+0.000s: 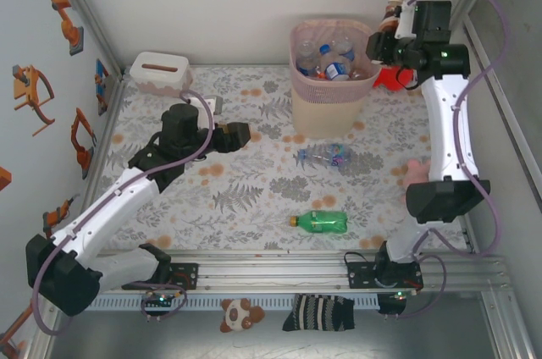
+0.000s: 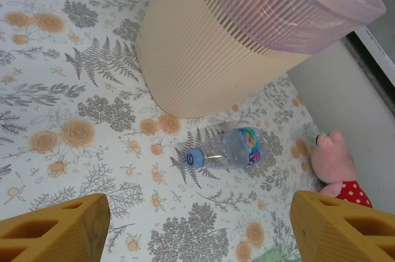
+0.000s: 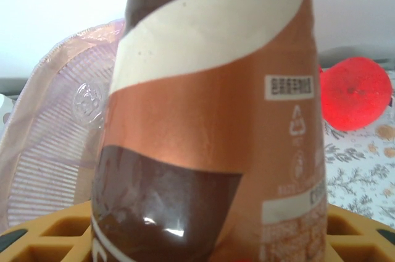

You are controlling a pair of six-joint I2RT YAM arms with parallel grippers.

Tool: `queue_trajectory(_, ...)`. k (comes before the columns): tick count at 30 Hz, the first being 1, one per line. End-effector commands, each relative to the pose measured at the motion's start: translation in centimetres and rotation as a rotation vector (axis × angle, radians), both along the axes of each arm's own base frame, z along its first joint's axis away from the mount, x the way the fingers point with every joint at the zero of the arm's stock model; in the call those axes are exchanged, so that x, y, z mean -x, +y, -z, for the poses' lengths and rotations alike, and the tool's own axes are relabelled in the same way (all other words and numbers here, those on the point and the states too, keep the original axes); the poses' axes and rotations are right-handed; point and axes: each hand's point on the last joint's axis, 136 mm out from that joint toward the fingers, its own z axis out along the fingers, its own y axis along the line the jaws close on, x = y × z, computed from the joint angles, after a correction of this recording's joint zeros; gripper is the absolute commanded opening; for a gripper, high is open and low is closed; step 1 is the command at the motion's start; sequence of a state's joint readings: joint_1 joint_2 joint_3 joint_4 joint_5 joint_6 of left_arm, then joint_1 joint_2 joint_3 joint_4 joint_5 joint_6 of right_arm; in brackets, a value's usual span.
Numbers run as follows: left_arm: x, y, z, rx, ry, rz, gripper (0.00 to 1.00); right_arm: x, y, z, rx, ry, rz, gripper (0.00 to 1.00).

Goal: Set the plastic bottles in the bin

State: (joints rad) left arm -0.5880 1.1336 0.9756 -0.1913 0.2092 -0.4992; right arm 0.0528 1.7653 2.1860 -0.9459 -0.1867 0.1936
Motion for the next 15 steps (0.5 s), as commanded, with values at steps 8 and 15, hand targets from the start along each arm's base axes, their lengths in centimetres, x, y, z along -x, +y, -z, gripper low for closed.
queue_trajectory(8, 0.9, 2.1, -1.2, -0.017, -0.052, -0.054, 0.76, -2.3, 1.9, 3.6, 0.060, 0.096, -0.068, 0.53)
queue_trajectory(15, 1.0, 2.7, -1.2, -0.016, -0.060, -0.076, 0.77, -2.5, 1.6, 5.4, 0.087, 0.147, -0.047, 0.59)
